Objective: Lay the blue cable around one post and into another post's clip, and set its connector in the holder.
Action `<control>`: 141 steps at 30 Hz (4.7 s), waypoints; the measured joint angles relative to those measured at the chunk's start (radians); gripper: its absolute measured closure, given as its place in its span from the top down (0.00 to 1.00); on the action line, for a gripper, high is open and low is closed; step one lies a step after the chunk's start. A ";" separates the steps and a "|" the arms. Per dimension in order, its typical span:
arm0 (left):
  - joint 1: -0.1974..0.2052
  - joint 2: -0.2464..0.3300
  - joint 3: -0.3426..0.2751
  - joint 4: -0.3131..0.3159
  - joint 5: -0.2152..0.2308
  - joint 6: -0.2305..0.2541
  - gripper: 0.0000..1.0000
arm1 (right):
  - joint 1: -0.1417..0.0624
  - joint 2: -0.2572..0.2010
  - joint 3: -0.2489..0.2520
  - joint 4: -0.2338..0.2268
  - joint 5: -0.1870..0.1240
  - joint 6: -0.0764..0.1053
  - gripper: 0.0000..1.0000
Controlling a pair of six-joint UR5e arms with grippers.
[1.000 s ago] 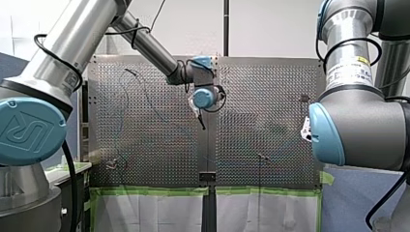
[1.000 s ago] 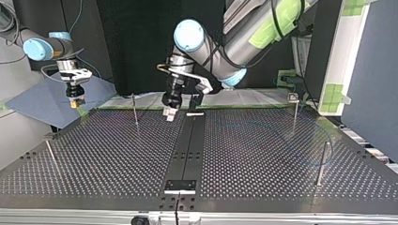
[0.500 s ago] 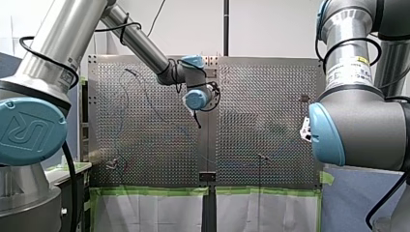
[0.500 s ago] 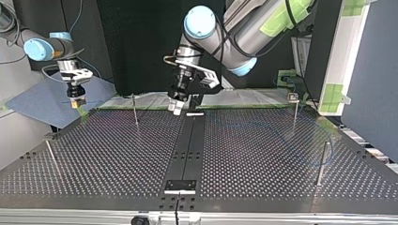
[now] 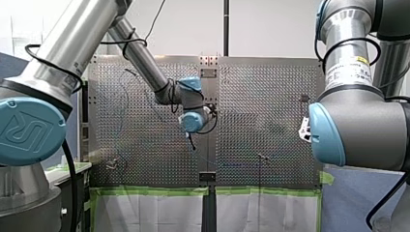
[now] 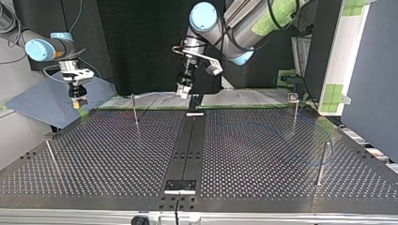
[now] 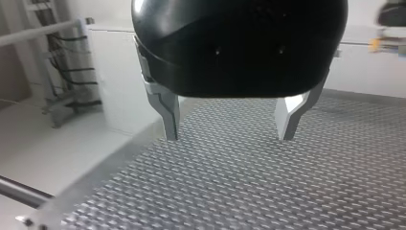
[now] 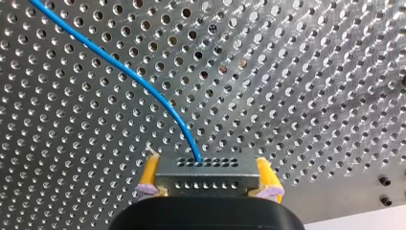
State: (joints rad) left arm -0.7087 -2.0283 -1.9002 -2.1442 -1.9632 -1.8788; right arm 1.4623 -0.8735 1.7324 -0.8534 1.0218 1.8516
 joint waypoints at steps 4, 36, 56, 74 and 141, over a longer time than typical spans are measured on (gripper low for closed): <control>0.000 -0.029 -0.035 0.035 0.000 0.000 1.00 | 0.001 0.000 0.000 0.000 0.000 -0.001 0.00; 0.000 -0.038 -0.302 0.086 -0.002 0.018 1.00 | 0.087 -0.166 -0.003 0.099 0.107 -0.027 0.00; 0.000 -0.038 -0.489 0.085 0.001 0.020 1.00 | 0.085 -0.349 -0.006 0.195 0.128 0.019 0.00; -0.001 -0.038 -0.647 0.052 0.007 0.030 1.00 | 0.050 -0.408 -0.015 0.238 0.232 -0.077 0.00; -0.001 -0.037 -0.565 0.039 -0.024 0.091 1.00 | 0.011 -0.237 -0.146 0.263 0.086 -0.118 0.00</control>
State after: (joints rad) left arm -0.7093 -2.0653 -2.4654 -2.1050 -1.9870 -1.7882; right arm 1.4734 -1.1101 1.5864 -0.5902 1.1081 1.7337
